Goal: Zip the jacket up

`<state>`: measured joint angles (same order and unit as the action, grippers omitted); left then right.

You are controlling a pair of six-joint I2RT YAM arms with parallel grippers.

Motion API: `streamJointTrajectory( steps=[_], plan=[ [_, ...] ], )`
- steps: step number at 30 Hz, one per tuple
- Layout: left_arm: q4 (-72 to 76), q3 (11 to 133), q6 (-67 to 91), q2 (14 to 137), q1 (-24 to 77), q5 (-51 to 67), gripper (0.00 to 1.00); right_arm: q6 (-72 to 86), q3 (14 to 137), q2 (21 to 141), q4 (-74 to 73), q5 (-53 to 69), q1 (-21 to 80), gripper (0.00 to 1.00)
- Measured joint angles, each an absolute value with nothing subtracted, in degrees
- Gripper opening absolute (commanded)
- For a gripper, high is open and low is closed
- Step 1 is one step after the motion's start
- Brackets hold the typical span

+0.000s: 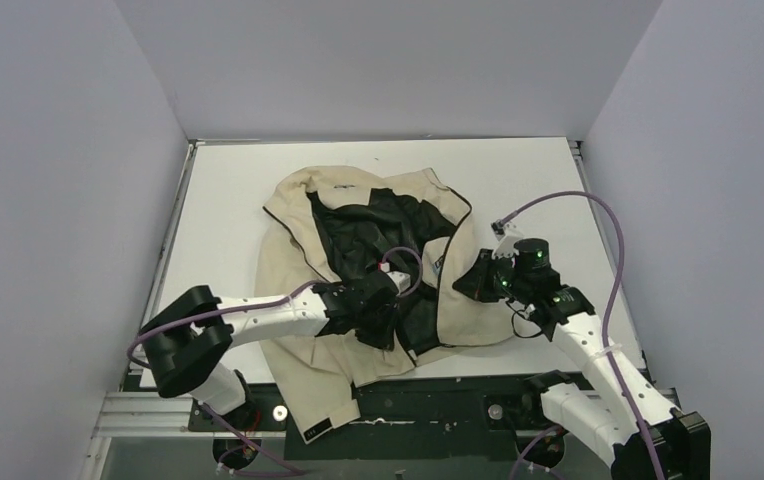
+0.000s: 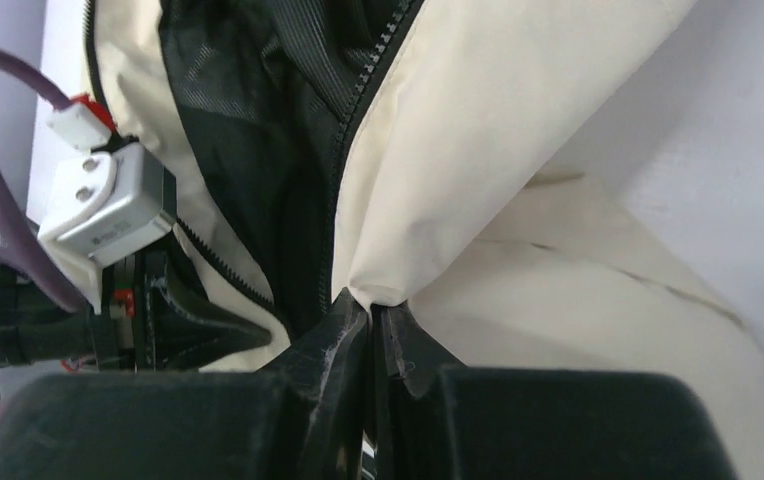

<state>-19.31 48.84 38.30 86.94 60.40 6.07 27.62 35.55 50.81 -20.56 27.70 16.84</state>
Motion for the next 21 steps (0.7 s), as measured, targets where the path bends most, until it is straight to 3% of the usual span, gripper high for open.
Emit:
streamJointTrajectory(
  steps=[8,21],
  plan=[
    [-14.04,48.05,39.38,93.91,60.4,7.88,0.0,27.86,29.93,53.98,-19.35,27.97,17.72,0.0],
    [-8.23,49.34,41.41,97.78,55.86,12.62,0.0,32.16,28.32,73.47,-6.98,14.83,23.31,0.0]
  ],
)
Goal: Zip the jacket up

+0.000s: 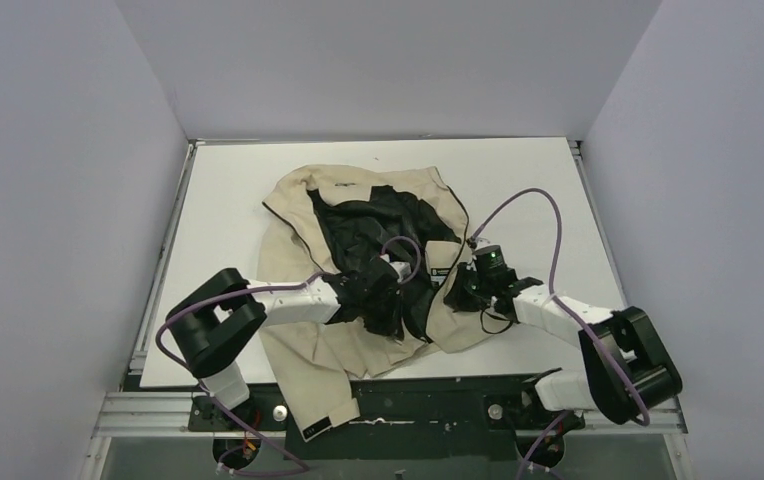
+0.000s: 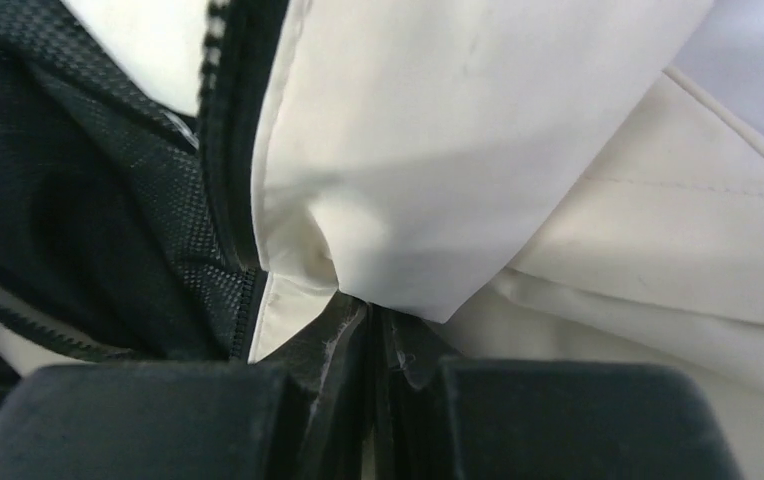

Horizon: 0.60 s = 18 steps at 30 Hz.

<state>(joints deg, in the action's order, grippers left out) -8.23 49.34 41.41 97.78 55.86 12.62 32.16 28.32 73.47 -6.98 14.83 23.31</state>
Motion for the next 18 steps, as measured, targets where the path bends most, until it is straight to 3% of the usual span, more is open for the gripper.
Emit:
streamJointTrajectory(
  steps=[11,18],
  plan=[
    [-10.13,51.77,39.72,98.17,40.91,4.25,0.0,36.49,40.69,92.88,5.15,12.29,24.75,0.0],
    [-13.67,59.33,36.05,102.87,32.14,0.43,0.0,43.79,49.82,102.78,9.87,9.52,25.17,0.0]
  ],
)
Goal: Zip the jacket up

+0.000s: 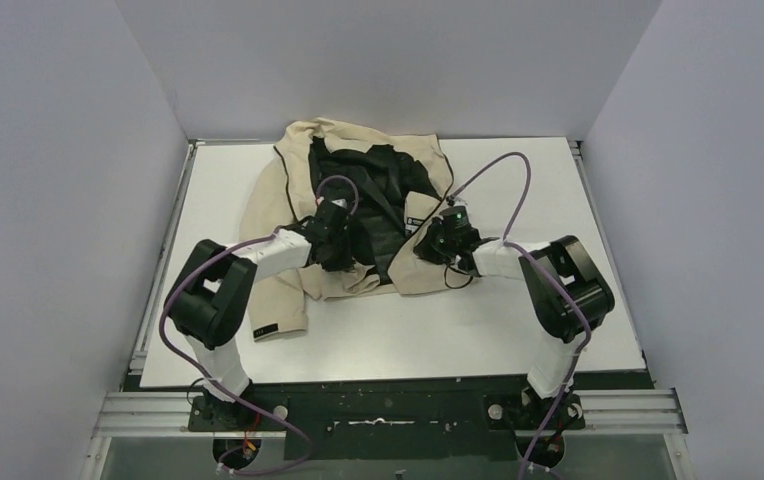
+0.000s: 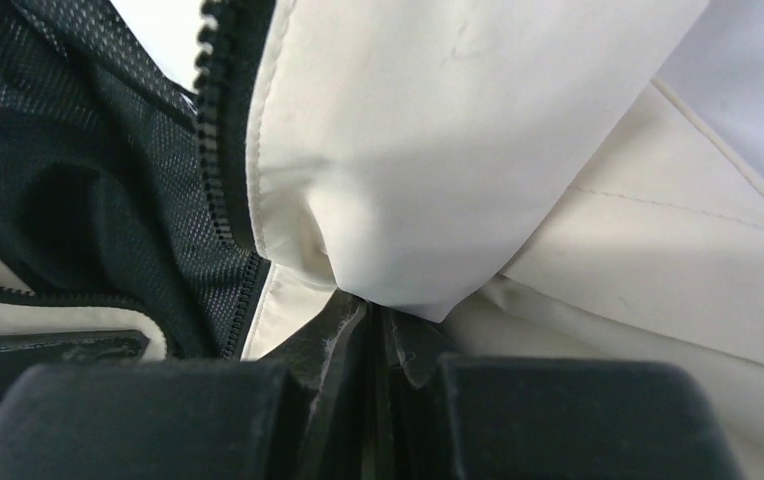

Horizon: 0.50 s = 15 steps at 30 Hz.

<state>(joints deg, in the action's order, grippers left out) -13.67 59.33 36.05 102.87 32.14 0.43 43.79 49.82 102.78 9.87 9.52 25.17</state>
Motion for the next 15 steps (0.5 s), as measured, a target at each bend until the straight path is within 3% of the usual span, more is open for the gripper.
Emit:
streamJointTrajectory(
  steps=[8,15],
  plan=[
    [-23.07,67.07,33.45,101.73,28.58,-4.6,0.0,45.32,55.22,104.6,6.68,5.69,25.19,0.0],
    [-28.58,70.89,30.85,89.01,33.95,-6.61,0.0,41.85,55.29,94.91,0.56,5.41,25.17,0.0]
  ],
)
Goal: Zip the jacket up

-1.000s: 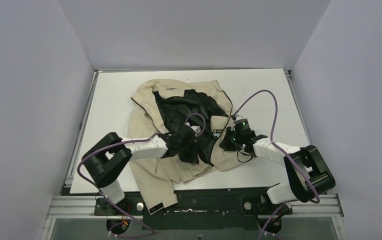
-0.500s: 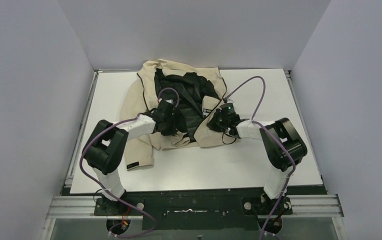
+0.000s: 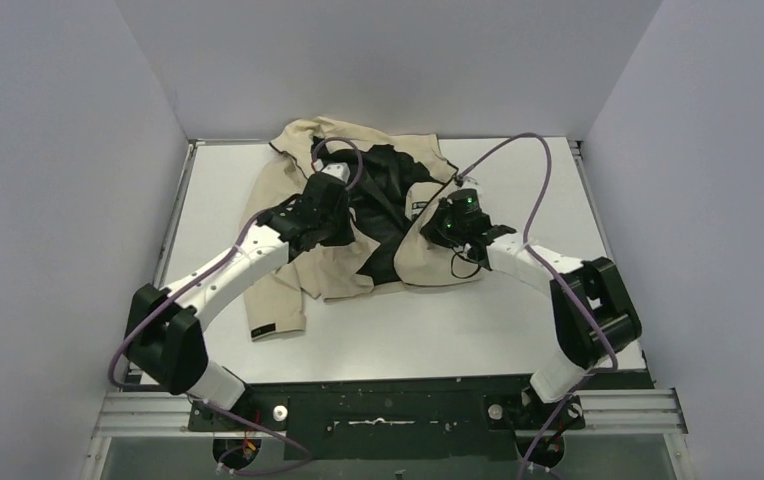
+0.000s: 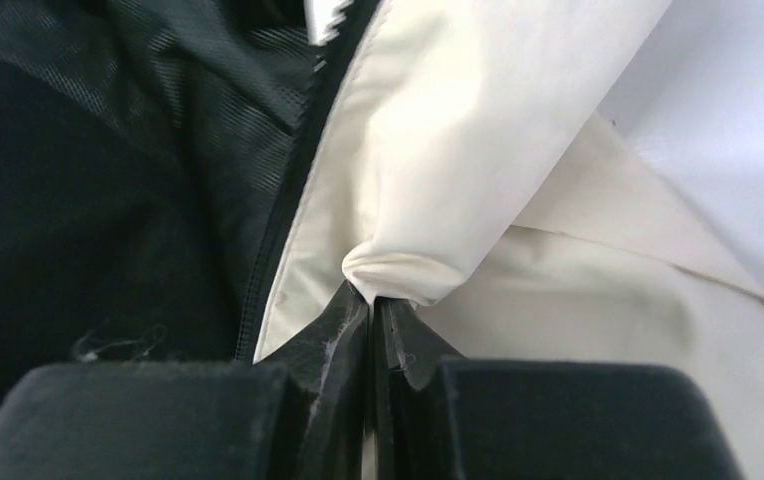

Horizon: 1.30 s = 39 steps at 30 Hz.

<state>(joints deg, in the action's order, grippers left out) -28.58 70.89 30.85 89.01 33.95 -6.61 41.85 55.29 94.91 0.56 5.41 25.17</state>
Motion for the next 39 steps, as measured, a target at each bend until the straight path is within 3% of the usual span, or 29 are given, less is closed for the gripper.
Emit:
streamJointTrajectory(
  steps=[10,16,27,33,39],
  plan=[
    [-38.65,63.72,30.44,72.29,36.77,-9.47,0.0,35.79,54.17,77.69,-7.07,6.66,24.43,0.0],
    [-46.17,63.07,32.23,61.87,36.71,-18.02,0.0,33.15,52.31,71.4,-11.4,6.26,22.65,0.0],
    [-49.69,64.27,33.76,57.69,30.09,-34.2,0.0,31.03,47.68,59.05,-18.92,-3.22,5.26,0.0],
    [-47.4,63.99,31.81,59.9,22.04,-32.29,0.0,30.87,47.66,52.77,-20.64,-3.01,-0.95,0.0],
    [-45.1,61.65,29.78,62.3,24.62,-22.55,0.0,31.05,44.53,51.9,-18.5,8.8,-1.41,0.0]
  ],
)
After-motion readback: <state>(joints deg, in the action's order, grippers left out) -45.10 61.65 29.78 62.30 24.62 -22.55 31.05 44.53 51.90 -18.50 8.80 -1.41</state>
